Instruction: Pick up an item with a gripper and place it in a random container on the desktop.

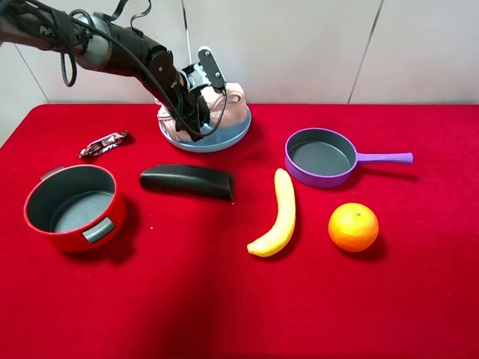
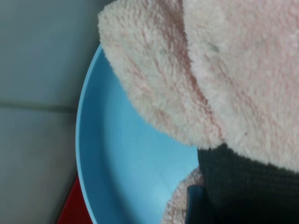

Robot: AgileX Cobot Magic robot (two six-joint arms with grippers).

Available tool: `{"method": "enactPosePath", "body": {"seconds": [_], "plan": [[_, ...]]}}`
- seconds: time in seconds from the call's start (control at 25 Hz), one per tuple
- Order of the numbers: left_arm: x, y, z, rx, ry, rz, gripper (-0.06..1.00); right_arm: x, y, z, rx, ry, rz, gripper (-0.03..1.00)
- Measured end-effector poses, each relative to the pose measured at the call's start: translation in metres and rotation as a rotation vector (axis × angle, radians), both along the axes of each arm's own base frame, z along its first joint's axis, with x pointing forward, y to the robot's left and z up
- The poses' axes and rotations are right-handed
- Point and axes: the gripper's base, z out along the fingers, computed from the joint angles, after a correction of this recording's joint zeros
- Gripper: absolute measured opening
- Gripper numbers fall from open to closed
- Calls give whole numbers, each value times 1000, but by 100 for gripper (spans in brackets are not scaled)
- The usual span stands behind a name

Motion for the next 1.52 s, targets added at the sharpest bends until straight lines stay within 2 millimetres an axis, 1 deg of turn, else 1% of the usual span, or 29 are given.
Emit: {"method": "enactPosePath", "body": {"seconds": [0.56,0.6,0.64,0.76,0.92,1.08,1.24,1.52], "plan": [[1,0,1,-4,-10,-4,50,0,0,0,1,0,0,69],[1,-1,1,-7,-16,-5,51,0,0,0,1,0,0,69],[1,-1,1,-10,-21,-6,54,0,0,0,1,0,0,69],[2,-2,2,-16,-31,-8,69,0,0,0,1,0,0,69],[3,-2,2,-20,-37,-9,84,0,0,0,1,0,0,69],[3,-2,2,-24,-37,-7,95,0,0,0,1,0,0,69],[3,-2,3,-26,-38,-6,98,0,0,0,1,0,0,69],[3,-3,3,-33,-42,-2,99,0,0,0,1,0,0,69]]}}
